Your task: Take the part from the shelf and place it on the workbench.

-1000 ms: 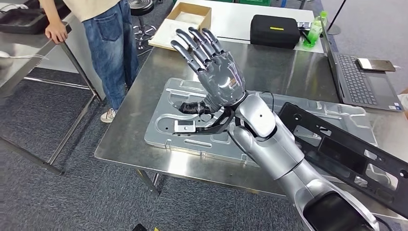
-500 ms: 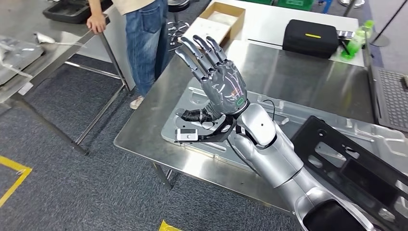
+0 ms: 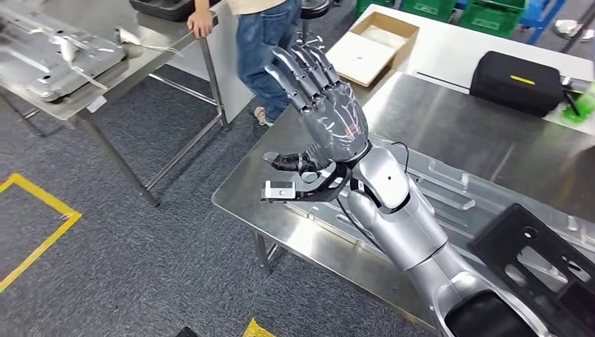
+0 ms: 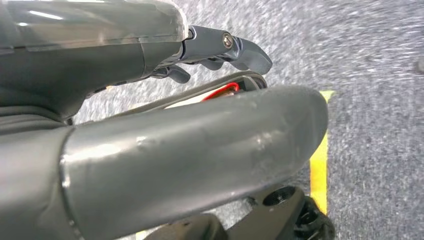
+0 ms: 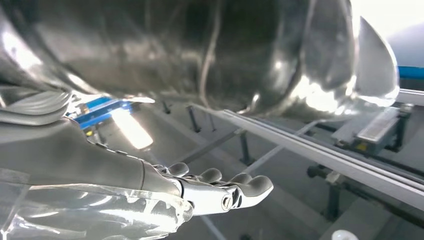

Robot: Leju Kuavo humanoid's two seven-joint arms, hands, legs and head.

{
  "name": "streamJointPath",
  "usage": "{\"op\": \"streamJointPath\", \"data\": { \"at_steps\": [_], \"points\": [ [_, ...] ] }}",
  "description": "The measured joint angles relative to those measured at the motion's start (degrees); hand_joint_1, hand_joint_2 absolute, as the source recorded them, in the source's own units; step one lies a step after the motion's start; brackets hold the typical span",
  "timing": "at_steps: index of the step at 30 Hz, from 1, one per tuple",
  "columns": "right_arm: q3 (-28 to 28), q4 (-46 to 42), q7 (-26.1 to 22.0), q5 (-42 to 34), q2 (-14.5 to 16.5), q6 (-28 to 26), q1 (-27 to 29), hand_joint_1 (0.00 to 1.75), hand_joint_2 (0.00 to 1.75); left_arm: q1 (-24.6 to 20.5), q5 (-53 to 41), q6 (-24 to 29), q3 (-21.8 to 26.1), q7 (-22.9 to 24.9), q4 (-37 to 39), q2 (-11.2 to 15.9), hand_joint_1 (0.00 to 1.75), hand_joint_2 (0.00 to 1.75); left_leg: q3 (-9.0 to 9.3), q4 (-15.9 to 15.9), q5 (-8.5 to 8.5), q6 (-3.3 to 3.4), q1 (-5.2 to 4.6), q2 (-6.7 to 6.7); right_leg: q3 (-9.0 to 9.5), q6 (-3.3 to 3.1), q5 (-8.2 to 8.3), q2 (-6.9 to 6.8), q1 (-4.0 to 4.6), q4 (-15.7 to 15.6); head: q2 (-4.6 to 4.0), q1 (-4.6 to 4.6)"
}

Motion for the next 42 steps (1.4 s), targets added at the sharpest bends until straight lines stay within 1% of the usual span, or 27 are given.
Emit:
{"op": "streamJointPath", "data": {
  "at_steps": [2, 4, 6, 8, 10, 12, 13, 14, 15, 17, 19, 21, 22, 24, 25, 26, 27, 28, 29, 30, 32, 34, 36, 37, 39, 41, 42],
  "points": [
    [0.0, 0.0, 0.0, 0.0, 0.0, 0.3, -0.4, 0.00, 0.00, 0.1, 0.2, 0.0, 0.2, 0.2, 0.0, -0.2, 0.00, 0.00, -0.24, 0.4, -0.19, -0.29, -0.05, -1.34, 2.91, -0.42, 3.22, 2.11, -0.07, -7.1, 0.00, 0.00],
    [0.0, 0.2, -0.1, 0.0, -0.1, 0.7, -0.8, 0.00, 0.00, 0.2, 0.4, 0.1, 0.4, 0.3, 0.0, -0.4, 0.00, 0.00, -0.73, 0.6, -0.14, -0.84, 0.14, -2.47, 4.15, -0.59, 3.76, 3.36, 0.06, -10.2, 0.00, 0.01],
    [0.0, 0.4, -0.1, 0.0, -0.1, 0.9, -1.1, 0.00, 0.00, 0.5, 0.7, 0.1, 0.8, 0.4, 0.0, -0.4, 0.00, 0.00, -1.02, 0.4, 0.02, -1.58, 0.41, -3.51, 4.43, -0.96, 3.93, 2.29, 0.06, -10.7, 0.00, 0.01],
    [0.0, 0.7, -0.1, 0.0, -0.2, 1.0, -1.5, 0.00, 0.00, 0.9, 1.0, 0.2, 1.1, 0.5, 0.0, -0.5, 0.00, 0.00, -1.64, 1.7, -0.93, -2.23, 0.22, -1.91, 4.96, -1.56, 4.21, 1.05, -0.23, -11.5, 0.00, -0.03],
    [0.0, 1.0, -0.1, 0.1, -0.2, 1.3, -2.1, 0.00, 0.00, 0.9, 1.0, 0.3, 1.2, 0.5, 0.0, -0.7, 0.00, 0.00, -4.16, 7.0, -3.72, -2.71, 0.20, 1.23, 5.35, -1.93, 4.24, -0.30, -0.21, -11.9, 0.00, -0.08],
    [0.0, 1.4, -0.1, 0.1, -0.3, 1.7, -2.3, 0.00, 0.00, 0.9, 1.0, 0.4, 1.4, 0.5, 0.0, -0.7, 0.00, 0.00, -7.33, 13.1, -5.90, -3.08, 0.48, 2.49, 5.44, -2.09, 4.04, -1.76, -0.06, -11.8, 0.00, -0.09],
    [0.0, 1.7, -0.1, 0.1, -0.3, 1.8, -2.3, 0.00, 0.00, 0.9, 1.0, 0.4, 1.4, 0.5, 0.0, -0.7, 0.00, 0.00, -7.94, 14.1, -5.71, -3.21, 0.57, 2.75, 5.46, -2.07, 3.92, -2.48, -0.03, -11.8, 0.00, -0.09],
    [0.0, 1.9, -0.1, 0.2, -0.3, 1.8, -2.3, 0.00, 0.00, 1.0, 1.0, 0.4, 1.5, 0.5, 0.0, -0.7, 0.00, 0.00, -7.49, 13.0, -4.60, -3.28, 0.64, 3.02, 5.49, -2.02, 3.77, -3.15, -0.03, -11.7, 0.00, -0.09],
    [0.0, 2.0, -0.1, 0.2, -0.3, 1.8, -2.3, 0.00, 0.00, 1.1, 1.0, 0.4, 1.5, 0.6, 0.0, -0.7, 0.00, 0.00, -6.05, 10.2, -2.81, -3.30, 0.68, 3.57, 5.58, -1.92, 3.60, -3.79, -0.04, -11.6, 0.00, -0.09],
    [0.0, 2.1, -0.1, 0.2, -0.3, 1.8, -2.4, 0.00, 0.00, 1.1, 1.0, 0.5, 1.6, 0.6, 0.0, -0.7, 0.00, 0.00, -2.60, 3.4, -0.17, -3.02, 0.38, 5.83, 5.80, -1.52, 3.21, -4.91, 0.17, -11.4, 0.00, -0.07],
    [0.0, 2.2, -0.1, 0.2, -0.4, 1.8, -2.6, 0.00, 0.00, 0.9, 1.0, 0.5, 1.6, 0.6, 0.0, -0.7, 0.00, 0.00, -1.19, 0.4, 0.26, -2.22, -0.12, 7.00, 6.05, -0.99, 2.89, -5.93, 0.52, -11.3, 0.00, -0.05],
    [0.0, 2.2, -0.1, 0.3, -0.4, 1.8, -2.7, 0.00, 0.00, 1.0, 1.0, 0.5, 1.6, 0.6, 0.0, -0.7, 0.00, 0.00, -1.06, 0.2, 0.29, -1.30, -0.23, 5.83, 6.41, -0.40, 2.58, -6.95, 0.68, -11.4, 0.00, -0.04],
    [0.0, 2.2, -0.1, 0.3, -0.4, 1.8, -2.8, 0.00, 0.00, 1.1, 1.0, 0.5, 1.6, 0.6, 0.0, -0.7, 0.00, 0.00, -0.89, 0.0, 0.37, -0.96, -0.14, 5.18, 6.47, -0.06, 2.19, -6.49, 0.55, -11.0, 0.00, -0.03],
    [0.0, 2.2, -0.1, 0.3, -0.4, 1.7, -2.9, 0.00, 0.00, 1.1, 1.0, 0.5, 1.6, 0.6, 0.0, -0.8, 0.00, 0.00, -0.53, -0.5, 0.60, -0.19, 0.11, 4.10, 5.19, 0.45, 0.13, -3.90, 0.26, -7.8, 0.00, -0.03],
    [0.0, 2.3, -0.1, 0.3, -0.4, 1.7, -2.9, 0.00, 0.00, 1.1, 1.0, 0.5, 1.6, 0.6, 0.0, -0.8, 0.00, 0.00, -0.51, -0.5, 0.63, 0.08, 0.12, 3.58, 3.65, 0.58, -1.48, -2.23, 0.12, -4.6, 0.00, -0.03],
    [0.0, 2.3, -0.1, 0.3, -0.5, 1.8, -2.9, 0.00, 0.00, 1.0, 1.1, 0.5, 1.6, 0.6, 0.0, -0.8, 0.00, 0.00, -0.52, -0.5, 0.63, 0.30, 0.09, 2.99, 1.70, 0.63, -3.07, -1.28, 0.11, -0.9, 0.00, -0.03],
    [0.0, 2.5, -0.1, 0.4, -0.6, 1.9, -2.8, 0.00, 0.00, 0.9, 1.1, 0.5, 1.7, 0.7, 0.0, -0.8, 0.00, 0.00, -0.53, -0.4, 0.62, 0.47, 0.05, 2.29, -0.12, 0.65, -4.13, -0.80, 0.10, 2.4, 0.00, -0.03],
    [0.0, 2.6, -0.1, 0.5, -0.8, 2.0, -2.7, 0.00, 0.00, 0.9, 1.2, 0.6, 1.7, 0.8, 0.0, -0.8, 0.00, 0.00, -0.54, -0.3, 0.61, 0.47, 0.02, 1.52, -1.24, 0.63, -4.12, -0.61, 0.10, 4.0, 0.00, -0.03],
    [0.0, 2.8, -0.1, 0.6, -0.9, 2.1, -2.7, 0.00, 0.00, 0.9, 1.3, 0.7, 1.7, 0.9, 0.0, -0.9, 0.00, 0.00, -0.54, -0.2, 0.58, 0.46, 0.01, 0.75, -1.40, 0.55, -3.01, -0.48, 0.09, 3.7, 0.00, -0.03],
    [0.0, 2.9, -0.1, 0.7, -1.0, 2.2, -2.7, 0.00, 0.00, 1.0, 1.3, 0.8, 1.8, 0.9, 0.0, -0.9, 0.00, 0.00, -0.53, -0.1, 0.53, 0.41, 0.00, 0.00, -0.50, 0.40, -1.02, -0.20, 0.06, 1.2, 0.00, -0.03],
    [0.0, 3.1, -0.1, 0.8, -1.3, 2.4, -3.0, 0.00, 0.00, 1.1, 1.4, 0.9, 2.0, 1.0, 0.0, -1.3, 0.00, 0.00, -0.70, 0.3, 0.37, 0.17, -0.04, -1.34, 2.51, -0.01, 2.80, 1.81, -0.08, -6.1, 0.00, -0.03],
    [0.0, 3.2, 0.0, 0.8, -1.6, 2.7, -3.3, 0.00, 0.00, 1.1, 1.4, 1.0, 2.1, 1.1, 0.0, -1.6, 0.00, 0.00, -1.11, 0.5, 0.35, -0.34, 0.03, -2.53, 4.20, -0.25, 3.97, 3.40, -0.07, -10.2, 0.00, -0.04],
    [0.0, 3.3, 0.0, 0.8, -1.7, 3.0, -3.3, 0.00, 0.00, 1.2, 1.4, 1.3, 2.2, 1.0, 0.0, -1.9, 0.00, 0.00, -1.43, 0.4, 0.50, -1.10, 0.22, -3.61, 4.49, -0.60, 3.91, 2.76, 0.04, -10.7, 0.00, -0.04],
    [0.1, 3.3, 0.0, 0.8, -1.8, 3.2, -3.3, 0.00, 0.00, 1.4, 1.4, 1.5, 2.2, 1.0, 0.0, -2.0, 0.00, 0.00, -1.52, 0.5, 0.39, -1.43, 0.29, -3.32, 4.69, -0.90, 4.03, 2.16, -0.01, -11.0, 0.00, -0.04],
    [0.4, 3.4, 0.2, 0.8, -1.8, 3.5, -3.4, 0.00, 0.00, 1.7, 1.6, 2.0, 2.4, 1.0, 0.0, -2.1, 0.00, 0.00, -2.55, 2.8, -1.15, -2.08, 0.21, -0.92, 5.13, -1.55, 4.24, 0.91, -0.24, -11.6, 0.00, -0.13],
    [0.5, 3.7, 0.7, 0.9, -1.8, 3.4, -3.3, 0.00, 0.00, 1.6, 1.9, 2.5, 2.7, 0.9, 0.0, -2.2, 0.00, 0.00, -5.56, 9.3, -4.42, -2.60, 0.30, 1.87, 5.32, -1.92, 4.17, -0.49, -0.11, -11.7, 0.00, -0.21],
    [0.5, 3.8, 0.9, 0.9, -1.9, 3.1, -3.1, 0.00, 0.00, 1.7, 2.1, 2.7, 2.8, 0.9, 0.0, -2.2, 0.00, 0.00, -7.29, 12.7, -5.76, -2.82, 0.42, 2.46, 5.34, -1.99, 4.06, -1.26, -0.07, -11.7, 0.00, -0.20]
  ]
}}
